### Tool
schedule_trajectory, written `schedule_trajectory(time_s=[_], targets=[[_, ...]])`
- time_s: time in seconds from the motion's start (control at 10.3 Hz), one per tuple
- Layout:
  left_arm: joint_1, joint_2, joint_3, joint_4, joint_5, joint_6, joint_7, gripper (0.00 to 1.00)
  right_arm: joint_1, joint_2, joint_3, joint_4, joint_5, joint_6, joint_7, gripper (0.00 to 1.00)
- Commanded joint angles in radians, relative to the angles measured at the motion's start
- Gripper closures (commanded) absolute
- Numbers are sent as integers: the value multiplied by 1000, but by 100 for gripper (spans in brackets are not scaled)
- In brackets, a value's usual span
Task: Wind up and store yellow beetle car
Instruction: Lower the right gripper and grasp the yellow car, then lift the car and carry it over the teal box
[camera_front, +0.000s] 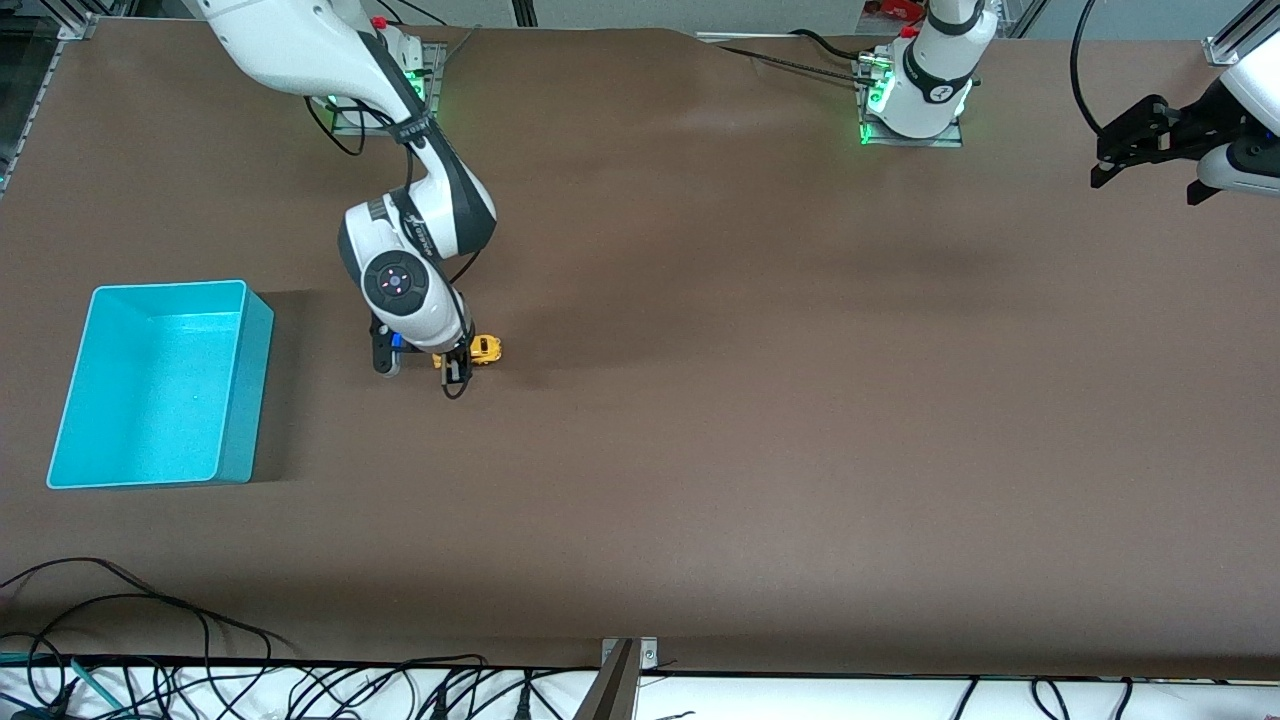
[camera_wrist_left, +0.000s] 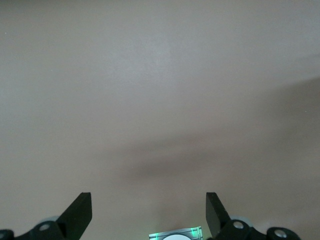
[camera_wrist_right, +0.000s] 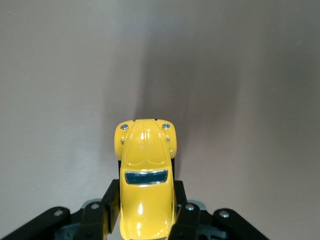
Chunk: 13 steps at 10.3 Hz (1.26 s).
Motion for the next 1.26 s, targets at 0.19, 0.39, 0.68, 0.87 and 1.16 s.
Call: schedule_trajectory(time_s=[0.19,0.39,0.68,0.87,1.16], targets=[[0,14,-5,31,7,-21,-16,0,-99,-5,1,268,-15,-281,-258,85],[-2,14,-6,31,5,-21,-14,0,-166,-5,1,345,-17,-355,-451,85],[0,14,-5,31,7,-25,-14,0,-236,-24,-82,373,-11,-432,-800,85],[0,14,-5,31,7,-28,-14,0,-242,-25,-195,359,-3,-491,-1043,85],[0,16,-5,31,7,-30,-14,0,-339,-22,-320,291,56,-420,-1446,83]])
